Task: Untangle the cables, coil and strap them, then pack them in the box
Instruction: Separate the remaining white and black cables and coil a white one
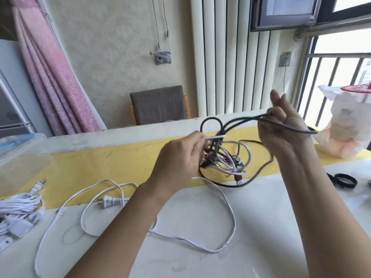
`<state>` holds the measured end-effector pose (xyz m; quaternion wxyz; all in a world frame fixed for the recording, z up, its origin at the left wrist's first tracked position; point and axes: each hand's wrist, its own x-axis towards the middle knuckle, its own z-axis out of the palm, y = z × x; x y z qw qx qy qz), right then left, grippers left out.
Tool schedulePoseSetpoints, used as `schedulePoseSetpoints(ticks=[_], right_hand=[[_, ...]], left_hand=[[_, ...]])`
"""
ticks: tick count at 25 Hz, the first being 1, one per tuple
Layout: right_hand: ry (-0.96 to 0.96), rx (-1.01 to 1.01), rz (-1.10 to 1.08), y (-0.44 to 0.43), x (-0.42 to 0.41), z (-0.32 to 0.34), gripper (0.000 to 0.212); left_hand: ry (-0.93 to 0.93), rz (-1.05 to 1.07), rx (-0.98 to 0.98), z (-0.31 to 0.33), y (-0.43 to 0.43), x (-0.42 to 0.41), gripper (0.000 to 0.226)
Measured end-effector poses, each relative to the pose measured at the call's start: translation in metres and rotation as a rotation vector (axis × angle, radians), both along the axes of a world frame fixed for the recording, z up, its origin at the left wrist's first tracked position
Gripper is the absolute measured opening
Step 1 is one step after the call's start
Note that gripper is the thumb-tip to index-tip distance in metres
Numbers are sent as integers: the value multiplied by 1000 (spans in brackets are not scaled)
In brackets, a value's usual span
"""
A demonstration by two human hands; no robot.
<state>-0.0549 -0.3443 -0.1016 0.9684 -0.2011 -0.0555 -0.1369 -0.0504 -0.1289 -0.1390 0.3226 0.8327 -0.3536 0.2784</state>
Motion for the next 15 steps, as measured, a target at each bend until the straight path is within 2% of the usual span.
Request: schedulePoseSetpoints(ticks=[1,3,4,5,6,8,9,10,12,13,15], right_hand=[[-37,52,-20,2,-2,3,13],[59,-60,-89,5,1,1,12],[164,-217,-161,3,4,-3,20],[269,-412,-249,0,6,-6,28],[366,-625,-351,-3,7,-9,37],[428,-997,-665,-2,1,-9,47],[301,-1156,-860,4,-3,-7,51],[79,-1337,-990,16,-8,-6,56],[-354,-1767,-962,41,-10,-9,69],[-473,-1996,-884,48,-7,-12,75],[-489,-2320,-705,48,0,-21,75]], left_hand=[[95,40,-125,3,1,2,24],[533,14,-500,8,2,8,28],[727,-24,-670,8,4,11,30],[812,-49,-769,5,7,14,30],[812,-50,-807,2,8,17,30],[673,-10,-726,-4,7,20,28],[582,26,-613,-5,6,20,30],[490,62,-490,-9,5,18,32],[309,82,-261,-14,1,14,24],[204,48,-165,-16,0,13,16],[-9,-45,36,-19,1,13,11]])
